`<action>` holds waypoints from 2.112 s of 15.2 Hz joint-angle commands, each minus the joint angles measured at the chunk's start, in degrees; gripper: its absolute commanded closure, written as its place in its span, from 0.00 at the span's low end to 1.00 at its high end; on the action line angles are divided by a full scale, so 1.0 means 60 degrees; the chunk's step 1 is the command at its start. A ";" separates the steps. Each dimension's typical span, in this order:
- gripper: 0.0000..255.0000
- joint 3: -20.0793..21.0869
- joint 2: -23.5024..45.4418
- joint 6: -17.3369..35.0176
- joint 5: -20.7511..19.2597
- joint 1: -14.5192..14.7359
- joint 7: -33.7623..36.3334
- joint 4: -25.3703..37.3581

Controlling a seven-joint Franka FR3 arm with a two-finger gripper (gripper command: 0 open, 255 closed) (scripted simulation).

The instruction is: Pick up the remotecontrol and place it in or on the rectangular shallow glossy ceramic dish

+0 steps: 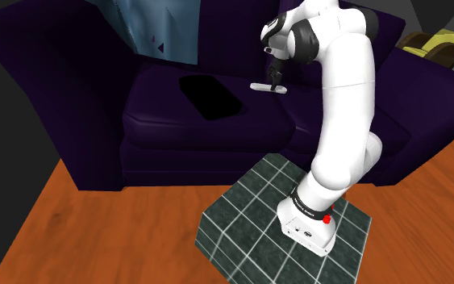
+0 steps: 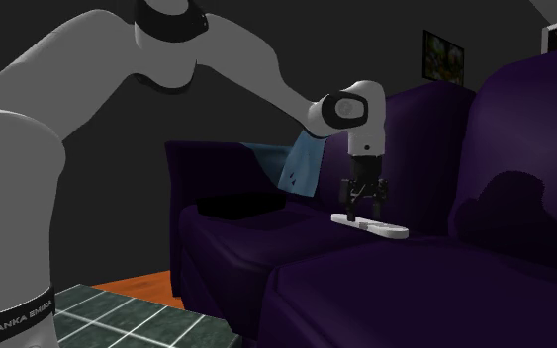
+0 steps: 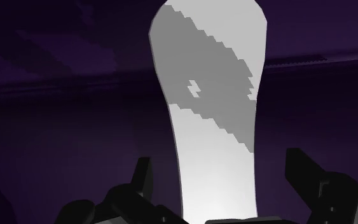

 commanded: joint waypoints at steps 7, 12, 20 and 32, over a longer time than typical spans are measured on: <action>0.00 0.0056 0.0110 0.0166 0.0081 -0.0040 -0.0055 -0.0071; 1.00 0.0056 0.0110 0.0166 0.0080 -0.0040 -0.0055 -0.0072; 1.00 -0.0005 -0.0004 -0.0021 -0.0004 -0.0011 -0.0007 0.0020; 1.00 -0.0301 -0.0564 -0.1222 -0.0443 0.0071 0.0257 0.0777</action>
